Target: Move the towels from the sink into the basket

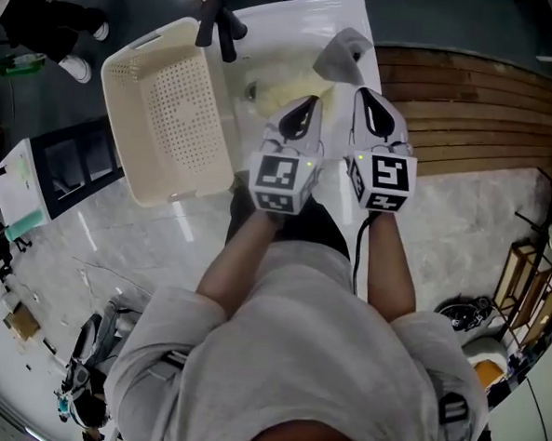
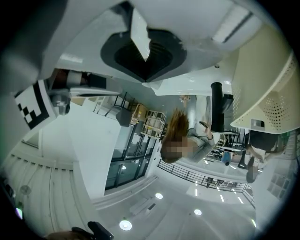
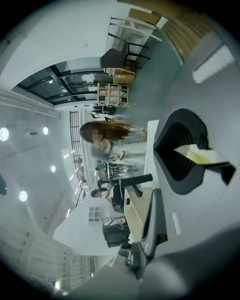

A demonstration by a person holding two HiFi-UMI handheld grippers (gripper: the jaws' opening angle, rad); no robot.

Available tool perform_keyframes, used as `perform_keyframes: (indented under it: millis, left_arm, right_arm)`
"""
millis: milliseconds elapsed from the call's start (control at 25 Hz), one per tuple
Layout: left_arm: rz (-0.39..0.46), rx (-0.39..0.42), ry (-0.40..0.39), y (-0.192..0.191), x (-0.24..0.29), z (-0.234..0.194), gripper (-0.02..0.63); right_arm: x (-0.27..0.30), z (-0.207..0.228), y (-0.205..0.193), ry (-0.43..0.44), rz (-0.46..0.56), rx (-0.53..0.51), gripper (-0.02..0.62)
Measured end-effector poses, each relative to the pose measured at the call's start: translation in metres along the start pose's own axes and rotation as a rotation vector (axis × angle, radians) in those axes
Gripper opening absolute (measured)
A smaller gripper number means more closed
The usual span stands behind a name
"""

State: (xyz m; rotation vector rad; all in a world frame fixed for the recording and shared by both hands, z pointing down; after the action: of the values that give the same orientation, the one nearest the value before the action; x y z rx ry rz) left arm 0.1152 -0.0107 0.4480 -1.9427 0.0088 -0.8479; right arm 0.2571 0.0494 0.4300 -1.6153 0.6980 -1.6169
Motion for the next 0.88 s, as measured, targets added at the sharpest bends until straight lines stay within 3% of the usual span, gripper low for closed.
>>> perform_keyframes:
  millis: [400,480,880]
  left_arm:
    - [-0.072,-0.02,0.029,-0.015,0.027,-0.013,0.02]
    - [-0.081,-0.017,0.037,-0.016,0.031,-0.015,0.02]
    - [-0.114,-0.027,0.063,-0.02,0.034,-0.023,0.02]
  right_arm:
    - [0.05,0.022,-0.014,0.007,-0.138,-0.03,0.009]
    - [0.061,0.025,-0.017,0.013,-0.174,-0.038,0.075]
    - [0.098,0.034,-0.029,0.0,-0.282,-0.071,0.078]
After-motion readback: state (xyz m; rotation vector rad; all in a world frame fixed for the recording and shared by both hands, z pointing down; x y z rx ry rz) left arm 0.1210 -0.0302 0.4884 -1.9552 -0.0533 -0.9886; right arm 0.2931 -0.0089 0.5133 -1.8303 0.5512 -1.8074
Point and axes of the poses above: the fingertips, and each gripper's own axes: x forward along the fingers, z to its right, y out of its top, the point moved 9 cm from there along -x, backward along the fingers, and after that the axes turned 10 degrees about -z, right-handed, at the moved point
